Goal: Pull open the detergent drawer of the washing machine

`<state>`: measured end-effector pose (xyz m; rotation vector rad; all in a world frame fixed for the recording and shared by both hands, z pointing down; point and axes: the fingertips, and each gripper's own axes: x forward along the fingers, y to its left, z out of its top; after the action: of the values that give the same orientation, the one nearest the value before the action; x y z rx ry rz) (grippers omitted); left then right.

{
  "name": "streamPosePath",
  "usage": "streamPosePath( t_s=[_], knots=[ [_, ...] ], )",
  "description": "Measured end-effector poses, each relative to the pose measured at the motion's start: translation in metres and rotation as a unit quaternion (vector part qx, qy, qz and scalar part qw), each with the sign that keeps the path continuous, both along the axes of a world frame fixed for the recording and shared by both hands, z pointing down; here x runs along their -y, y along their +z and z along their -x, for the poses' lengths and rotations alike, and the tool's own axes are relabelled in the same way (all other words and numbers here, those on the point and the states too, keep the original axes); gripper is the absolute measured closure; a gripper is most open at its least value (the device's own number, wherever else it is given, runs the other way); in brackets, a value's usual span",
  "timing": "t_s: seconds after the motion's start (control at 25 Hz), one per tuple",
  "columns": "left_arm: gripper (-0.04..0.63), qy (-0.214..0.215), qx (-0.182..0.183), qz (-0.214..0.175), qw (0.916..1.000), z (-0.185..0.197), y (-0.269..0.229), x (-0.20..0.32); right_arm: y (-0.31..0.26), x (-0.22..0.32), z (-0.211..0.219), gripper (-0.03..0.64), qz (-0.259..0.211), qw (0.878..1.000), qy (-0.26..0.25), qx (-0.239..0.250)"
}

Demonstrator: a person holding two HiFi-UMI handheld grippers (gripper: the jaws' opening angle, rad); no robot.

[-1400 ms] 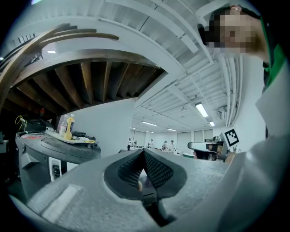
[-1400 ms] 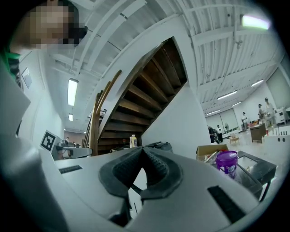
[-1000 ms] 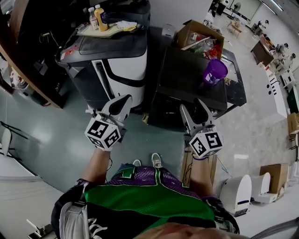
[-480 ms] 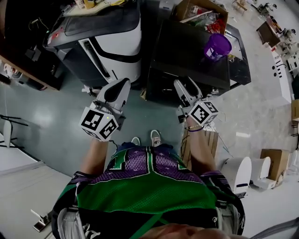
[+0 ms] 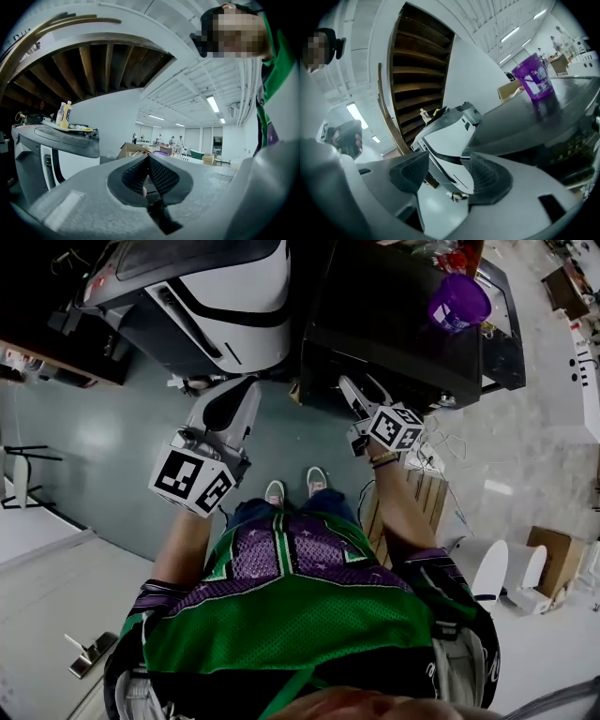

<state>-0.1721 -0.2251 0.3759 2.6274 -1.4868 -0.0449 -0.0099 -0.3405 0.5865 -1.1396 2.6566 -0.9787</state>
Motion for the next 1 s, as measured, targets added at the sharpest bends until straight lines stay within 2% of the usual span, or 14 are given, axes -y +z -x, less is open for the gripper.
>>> streamPosePath(
  t_s=[0.24, 0.48, 0.76, 1.0],
  knots=[
    [0.578, -0.021, 0.009, 0.014, 0.9997, -0.004, 0.012, 0.008, 0.071, 0.023, 0.008, 0.36, 0.061, 0.998, -0.001, 0.028],
    [0.579, -0.051, 0.025, 0.033, 0.9978, 0.0, 0.027, 0.012, 0.135, 0.05, 0.009, 0.36, 0.123, 0.988, 0.023, 0.085],
    [0.58, -0.077, 0.026, 0.044, 0.9957, 0.003, 0.036, 0.018, 0.18, 0.071, 0.012, 0.36, 0.162, 0.981, 0.025, 0.104],
    [0.58, -0.086, 0.038, 0.056, 0.994, 0.0, 0.042, 0.022, 0.199, 0.087, 0.016, 0.359, 0.185, 0.967, 0.02, 0.175]
  ],
)
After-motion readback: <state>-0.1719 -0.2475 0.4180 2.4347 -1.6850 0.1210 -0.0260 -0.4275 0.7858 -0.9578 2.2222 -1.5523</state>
